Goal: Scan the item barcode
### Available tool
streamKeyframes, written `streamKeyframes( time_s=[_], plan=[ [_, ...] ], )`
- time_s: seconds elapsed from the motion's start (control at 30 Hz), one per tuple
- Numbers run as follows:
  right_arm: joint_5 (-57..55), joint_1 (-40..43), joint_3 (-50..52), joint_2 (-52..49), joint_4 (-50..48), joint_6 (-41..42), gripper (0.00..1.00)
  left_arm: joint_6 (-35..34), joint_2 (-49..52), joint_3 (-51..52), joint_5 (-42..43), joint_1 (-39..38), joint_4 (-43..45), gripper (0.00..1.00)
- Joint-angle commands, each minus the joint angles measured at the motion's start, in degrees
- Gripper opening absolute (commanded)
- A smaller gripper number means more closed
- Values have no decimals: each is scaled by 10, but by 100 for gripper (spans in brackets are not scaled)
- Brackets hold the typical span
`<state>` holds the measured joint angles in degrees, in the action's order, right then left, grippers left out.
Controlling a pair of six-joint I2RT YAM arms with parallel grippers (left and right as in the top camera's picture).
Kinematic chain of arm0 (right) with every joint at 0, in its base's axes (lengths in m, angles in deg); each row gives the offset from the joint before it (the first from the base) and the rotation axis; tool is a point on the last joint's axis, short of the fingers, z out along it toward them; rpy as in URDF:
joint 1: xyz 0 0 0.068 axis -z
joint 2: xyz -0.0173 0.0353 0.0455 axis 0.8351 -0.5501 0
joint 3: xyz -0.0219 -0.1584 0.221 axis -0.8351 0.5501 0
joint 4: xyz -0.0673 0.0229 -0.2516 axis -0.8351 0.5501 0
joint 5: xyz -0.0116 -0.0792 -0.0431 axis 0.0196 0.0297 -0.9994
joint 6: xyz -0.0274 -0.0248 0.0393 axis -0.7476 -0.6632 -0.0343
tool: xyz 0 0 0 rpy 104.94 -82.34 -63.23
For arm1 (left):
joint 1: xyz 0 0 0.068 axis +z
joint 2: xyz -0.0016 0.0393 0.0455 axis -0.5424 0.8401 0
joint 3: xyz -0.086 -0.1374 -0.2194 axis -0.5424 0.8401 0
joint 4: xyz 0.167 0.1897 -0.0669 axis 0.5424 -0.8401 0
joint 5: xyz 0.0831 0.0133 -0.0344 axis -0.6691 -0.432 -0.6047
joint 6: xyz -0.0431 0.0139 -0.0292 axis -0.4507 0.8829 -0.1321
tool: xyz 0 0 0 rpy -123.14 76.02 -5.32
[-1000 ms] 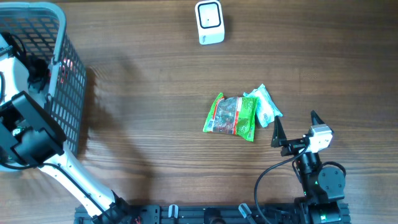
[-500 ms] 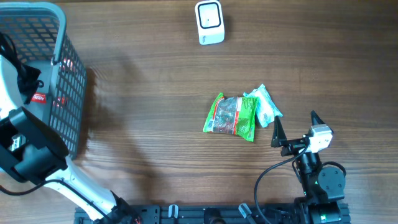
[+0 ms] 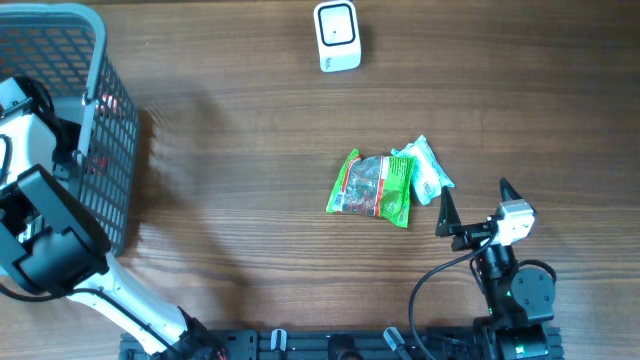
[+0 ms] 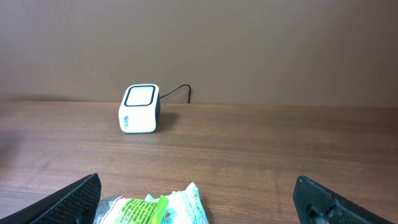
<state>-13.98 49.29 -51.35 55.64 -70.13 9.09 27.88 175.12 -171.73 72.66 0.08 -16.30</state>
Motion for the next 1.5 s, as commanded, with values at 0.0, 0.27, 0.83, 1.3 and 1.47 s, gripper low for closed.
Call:
streamKeyframes(
  time_s=[0.0, 0.27, 0.83, 1.3, 1.47],
  plan=[
    [-1, -1, 1, 2, -3, -7, 100, -2, 11, 31, 20, 2, 14, 4],
    [-1, -1, 1, 2, -3, -7, 100, -2, -200, -65, 20, 3, -75, 4],
    [-1, -1, 1, 2, -3, -7, 100, 63, -394, -12, 201, -518, -305, 16],
    [-1, -1, 1, 2, -3, -7, 100, 72, -339, -59, 16, -464, -247, 86],
    [-1, -1, 1, 2, -3, -7, 100, 71, -361, -61, -12, -289, -174, 88]
  ],
)
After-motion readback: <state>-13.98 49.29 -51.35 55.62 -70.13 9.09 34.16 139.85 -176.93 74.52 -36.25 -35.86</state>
